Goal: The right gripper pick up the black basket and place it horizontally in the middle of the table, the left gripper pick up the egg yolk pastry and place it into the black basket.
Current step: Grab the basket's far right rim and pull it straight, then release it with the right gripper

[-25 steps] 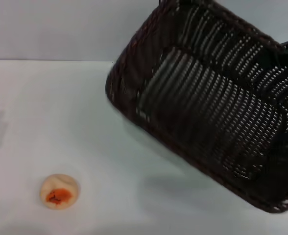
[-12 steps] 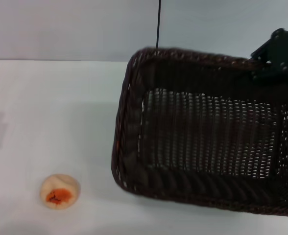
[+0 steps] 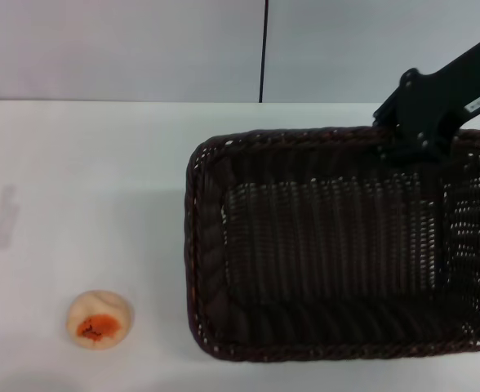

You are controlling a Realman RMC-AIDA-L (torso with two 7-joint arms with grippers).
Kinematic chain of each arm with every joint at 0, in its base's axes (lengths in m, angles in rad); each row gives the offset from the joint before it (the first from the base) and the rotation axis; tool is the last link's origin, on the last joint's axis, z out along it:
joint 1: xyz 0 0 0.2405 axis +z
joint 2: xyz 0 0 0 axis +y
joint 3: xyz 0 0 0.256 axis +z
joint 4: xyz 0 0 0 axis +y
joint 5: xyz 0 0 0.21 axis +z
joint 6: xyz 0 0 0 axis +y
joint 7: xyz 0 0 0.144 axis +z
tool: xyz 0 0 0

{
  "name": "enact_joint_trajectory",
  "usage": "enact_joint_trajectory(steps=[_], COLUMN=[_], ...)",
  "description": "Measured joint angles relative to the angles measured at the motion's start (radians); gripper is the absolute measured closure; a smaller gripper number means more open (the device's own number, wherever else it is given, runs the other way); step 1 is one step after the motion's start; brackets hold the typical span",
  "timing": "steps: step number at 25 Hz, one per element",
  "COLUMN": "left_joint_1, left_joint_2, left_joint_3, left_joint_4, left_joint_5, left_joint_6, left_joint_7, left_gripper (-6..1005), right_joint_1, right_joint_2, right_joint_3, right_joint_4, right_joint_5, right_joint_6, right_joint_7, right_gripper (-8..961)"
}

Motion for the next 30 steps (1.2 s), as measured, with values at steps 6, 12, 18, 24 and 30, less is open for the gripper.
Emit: enact_joint_trajectory(steps=[6, 12, 18, 24, 30], left_joint_1=[0.014, 0.024, 0.024, 0.036, 0.052], left_joint_2=[-0.002, -0.001, -0.001, -0.001, 0.002], left_joint_3=[0.010, 0.022, 0.043, 0.046, 0.071], left_joint_4=[-0.001, -0.011, -0.011, -0.012, -0.015], left_joint_5=[0.000, 0.000, 0.000, 0.000, 0.000], left_joint_6=[0.004, -0.001, 0.000, 0.006, 0.026], left_joint_7=[-0.004, -0.004, -0.015, -0.018, -0.025], left_gripper=[280, 282, 283, 284, 286], right_joint_1=[-0.001, -0.007, -0.007, -0.017, -0.069], right_joint_2=[0.022, 0.041, 0.051, 0.052, 0.052], right_joint_3=[-0.002, 0.004, -0.002, 0.020, 0.055], right_joint_4=[0.043, 0.037, 0.020, -0.009, -0.106], right_joint_5=[0.004, 0.006, 0.004, 0.009, 0.111], right_joint_6=[0.029, 0.052, 0.085, 0.119, 0.113], right_joint_7=[-0.055, -0.082, -0.086, -0.088, -0.119], right_gripper=[785, 789, 643, 559, 559])
